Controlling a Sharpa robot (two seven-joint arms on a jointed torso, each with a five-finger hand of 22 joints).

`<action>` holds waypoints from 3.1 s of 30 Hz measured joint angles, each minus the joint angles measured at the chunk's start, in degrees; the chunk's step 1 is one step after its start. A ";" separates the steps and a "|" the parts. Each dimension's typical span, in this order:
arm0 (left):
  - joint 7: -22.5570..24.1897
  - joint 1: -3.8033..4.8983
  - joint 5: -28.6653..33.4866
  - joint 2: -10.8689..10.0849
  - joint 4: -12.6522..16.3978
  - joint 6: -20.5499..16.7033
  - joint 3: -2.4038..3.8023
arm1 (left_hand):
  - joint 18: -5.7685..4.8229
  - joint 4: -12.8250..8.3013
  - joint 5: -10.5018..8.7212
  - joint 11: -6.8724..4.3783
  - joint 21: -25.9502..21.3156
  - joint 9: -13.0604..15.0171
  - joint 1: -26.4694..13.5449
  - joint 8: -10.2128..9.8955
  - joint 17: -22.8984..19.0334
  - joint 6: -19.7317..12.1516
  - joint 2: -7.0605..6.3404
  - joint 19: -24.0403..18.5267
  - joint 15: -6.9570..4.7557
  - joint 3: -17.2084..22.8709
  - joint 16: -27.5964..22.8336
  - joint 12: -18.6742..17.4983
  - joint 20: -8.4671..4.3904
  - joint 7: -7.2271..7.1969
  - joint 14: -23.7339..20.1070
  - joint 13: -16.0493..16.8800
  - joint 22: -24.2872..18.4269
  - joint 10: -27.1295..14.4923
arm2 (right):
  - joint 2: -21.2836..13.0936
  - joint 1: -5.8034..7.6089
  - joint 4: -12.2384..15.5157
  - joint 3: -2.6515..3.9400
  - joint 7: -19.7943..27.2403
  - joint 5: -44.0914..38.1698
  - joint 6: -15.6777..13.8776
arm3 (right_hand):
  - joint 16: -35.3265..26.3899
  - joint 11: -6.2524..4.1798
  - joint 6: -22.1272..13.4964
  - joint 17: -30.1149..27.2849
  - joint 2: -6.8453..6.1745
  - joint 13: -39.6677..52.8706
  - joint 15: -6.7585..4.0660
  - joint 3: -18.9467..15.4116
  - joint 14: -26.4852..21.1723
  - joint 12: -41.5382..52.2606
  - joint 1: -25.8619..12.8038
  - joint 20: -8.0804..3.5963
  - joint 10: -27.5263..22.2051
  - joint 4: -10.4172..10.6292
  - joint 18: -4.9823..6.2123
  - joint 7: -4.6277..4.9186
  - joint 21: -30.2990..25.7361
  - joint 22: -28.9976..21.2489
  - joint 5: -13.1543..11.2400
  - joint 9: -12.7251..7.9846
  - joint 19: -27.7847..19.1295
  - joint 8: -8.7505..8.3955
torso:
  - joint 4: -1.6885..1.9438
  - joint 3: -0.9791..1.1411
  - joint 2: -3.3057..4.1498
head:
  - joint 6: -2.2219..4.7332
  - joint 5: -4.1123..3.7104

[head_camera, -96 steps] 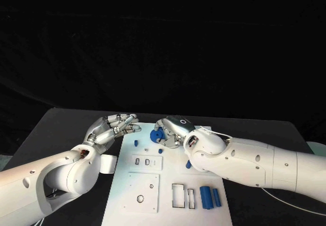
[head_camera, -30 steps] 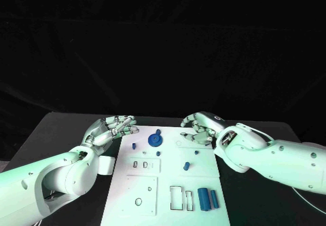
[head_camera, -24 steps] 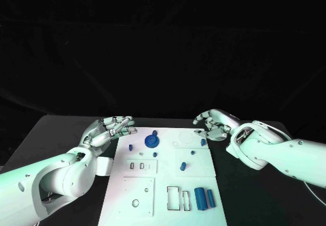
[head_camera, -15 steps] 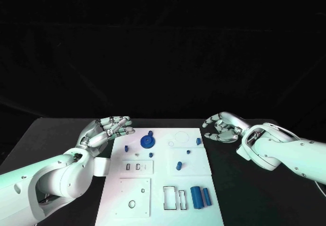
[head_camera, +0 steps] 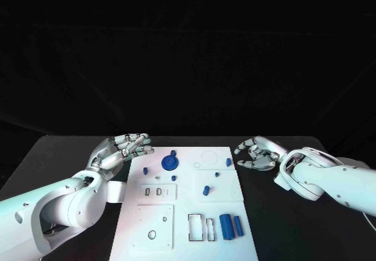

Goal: Assemble the parts on the task board

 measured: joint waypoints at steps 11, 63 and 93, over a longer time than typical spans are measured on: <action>0.01 0.00 0.04 -0.03 0.01 0.00 0.00 | 0.00 0.00 0.00 0.00 0.00 0.00 0.00 0.00 0.00 0.00 0.00 0.00 0.00 0.00 0.00 0.00 0.00 0.00 0.00 0.00 0.00 0.00 | 2.33 -1.45 -1.39 -0.06 -0.02 0.20 -0.06 | 0.00 0.00 0.00 0.00 0.00 0.03 0.21 0.00 -0.21 0.00 0.00 0.00 0.00 0.00 0.00 0.00 -0.24 -0.01 0.00 -0.05 0.00 -0.08 | -0.03 -0.07 0.00 | -0.17 0.13; -0.04 0.00 0.27 -0.10 -0.06 0.05 -0.01 | 0.00 0.00 0.00 0.00 0.00 0.00 0.00 0.00 -0.02 0.00 0.00 0.00 0.00 0.00 0.01 0.00 0.00 0.00 0.00 -0.02 0.01 0.00 | 5.91 -2.20 -3.97 -0.04 -0.59 0.82 -2.27 | 0.00 -1.13 6.14 -0.01 2.06 -0.01 -0.34 1.03 -0.10 0.96 -0.71 -0.32 1.55 -0.70 0.00 -1.63 -0.23 0.73 -1.49 1.30 0.33 2.55 | -0.14 -0.02 -0.05 | -0.82 1.14; -0.07 -0.01 0.34 -0.14 -1.03 0.04 -0.01 | 0.00 -0.16 0.00 0.00 0.00 0.00 0.00 0.00 0.18 0.00 0.00 0.00 0.00 0.16 0.02 0.00 0.00 0.00 0.00 0.05 -0.07 0.00 | 5.36 -1.76 2.98 0.18 -2.23 0.81 -8.49 | 0.00 -2.28 7.30 0.02 3.94 -0.02 -1.39 0.77 0.07 1.73 -3.24 -1.67 2.69 0.50 -0.01 -2.56 0.79 2.74 -2.42 2.78 1.27 4.58 | -0.18 -0.07 -0.30 | -1.11 1.84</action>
